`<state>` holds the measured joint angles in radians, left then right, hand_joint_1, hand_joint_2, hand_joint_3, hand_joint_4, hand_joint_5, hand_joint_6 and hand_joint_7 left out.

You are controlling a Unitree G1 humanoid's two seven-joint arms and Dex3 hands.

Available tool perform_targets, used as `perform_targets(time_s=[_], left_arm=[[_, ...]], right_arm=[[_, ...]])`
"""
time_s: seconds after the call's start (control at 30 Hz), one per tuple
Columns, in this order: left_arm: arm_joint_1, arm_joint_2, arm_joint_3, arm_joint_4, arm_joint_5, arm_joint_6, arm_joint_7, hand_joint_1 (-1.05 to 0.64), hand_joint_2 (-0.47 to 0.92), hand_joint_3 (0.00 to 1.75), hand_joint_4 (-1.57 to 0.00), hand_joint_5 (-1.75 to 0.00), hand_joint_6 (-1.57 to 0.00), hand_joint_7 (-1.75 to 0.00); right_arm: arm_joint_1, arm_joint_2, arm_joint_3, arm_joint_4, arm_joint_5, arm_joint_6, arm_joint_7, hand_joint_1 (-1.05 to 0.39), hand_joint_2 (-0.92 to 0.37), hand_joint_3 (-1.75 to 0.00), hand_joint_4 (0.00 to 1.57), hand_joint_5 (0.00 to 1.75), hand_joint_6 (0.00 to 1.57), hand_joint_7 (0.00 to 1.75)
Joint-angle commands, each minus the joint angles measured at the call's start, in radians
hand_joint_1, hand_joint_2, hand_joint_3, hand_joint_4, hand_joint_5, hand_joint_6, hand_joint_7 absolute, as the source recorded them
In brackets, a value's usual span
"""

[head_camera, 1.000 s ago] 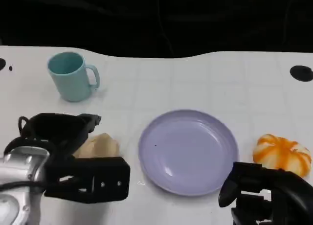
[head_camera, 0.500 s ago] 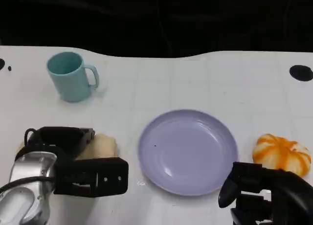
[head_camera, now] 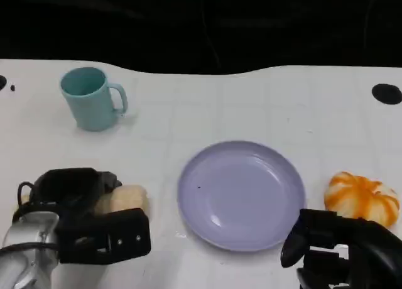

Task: Grasp the towel on the left side of the plate with the left hand and place it into the plate.

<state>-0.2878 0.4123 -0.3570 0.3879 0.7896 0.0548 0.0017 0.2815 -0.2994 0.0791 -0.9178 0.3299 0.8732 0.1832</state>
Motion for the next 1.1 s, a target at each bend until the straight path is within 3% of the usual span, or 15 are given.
perform_targets(time_s=[0.03, 0.07, 0.27, 0.3, 0.4, 0.6, 0.8, 1.1], left_arm=[[0.025, 0.019, 0.008, 0.015, -0.001, -0.029, 0.090, -0.28, 0.92, 0.25, -0.76, -1.73, -0.59, -1.64], [0.026, 0.019, 0.013, 0.006, -0.006, -0.033, 0.098, -0.27, 0.92, 0.24, -0.76, -1.74, -0.58, -1.60], [0.047, 0.024, 0.062, -0.114, -0.052, -0.070, 0.115, -0.26, 0.92, 0.25, -0.82, -1.75, -0.56, -1.74], [0.052, 0.021, 0.069, -0.140, -0.055, -0.073, 0.117, -0.25, 0.88, 0.33, -0.84, -1.75, -0.58, -1.75], [0.060, 0.013, 0.083, -0.212, -0.060, -0.081, 0.127, -0.23, 0.65, 0.79, -0.87, -1.75, -0.61, -1.75], [0.055, -0.029, 0.090, -0.354, -0.056, -0.057, 0.099, -0.23, 0.51, 1.06, -0.91, -1.75, -0.63, -1.75], [0.028, -0.092, 0.056, -0.466, -0.040, -0.015, 0.036, -0.20, 0.46, 1.12, -0.91, -1.75, -0.63, -1.75], [-0.035, -0.203, -0.033, -0.470, -0.006, 0.026, -0.021, -0.24, 0.43, 1.22, -0.94, -1.75, -0.69, -1.75]], right_arm=[[-0.002, -0.007, 0.002, -0.011, -0.001, 0.006, -0.006, 0.00, -0.53, -1.19, 0.69, 1.71, 0.67, 1.43], [-0.001, -0.008, 0.002, -0.011, 0.000, 0.006, -0.005, 0.00, -0.53, -1.19, 0.69, 1.71, 0.67, 1.43], [-0.006, -0.007, -0.005, -0.011, 0.007, 0.015, -0.005, 0.00, -0.52, -1.19, 0.69, 1.71, 0.67, 1.43], [-0.007, -0.006, -0.006, -0.013, 0.009, 0.021, -0.007, 0.00, -0.52, -1.19, 0.69, 1.71, 0.67, 1.43], [-0.007, -0.004, -0.010, -0.008, 0.012, 0.016, -0.002, 0.01, -0.53, -1.20, 0.69, 1.72, 0.67, 1.43], [-0.007, -0.011, -0.009, 0.000, 0.007, 0.006, 0.002, 0.00, -0.52, -1.20, 0.69, 1.71, 0.67, 1.44], [-0.004, -0.012, -0.016, 0.014, 0.008, -0.007, 0.016, -0.01, -0.52, -1.19, 0.70, 1.71, 0.67, 1.43], [0.007, -0.019, -0.035, 0.022, 0.009, -0.026, 0.035, -0.01, -0.53, -1.19, 0.69, 1.72, 0.67, 1.43]])
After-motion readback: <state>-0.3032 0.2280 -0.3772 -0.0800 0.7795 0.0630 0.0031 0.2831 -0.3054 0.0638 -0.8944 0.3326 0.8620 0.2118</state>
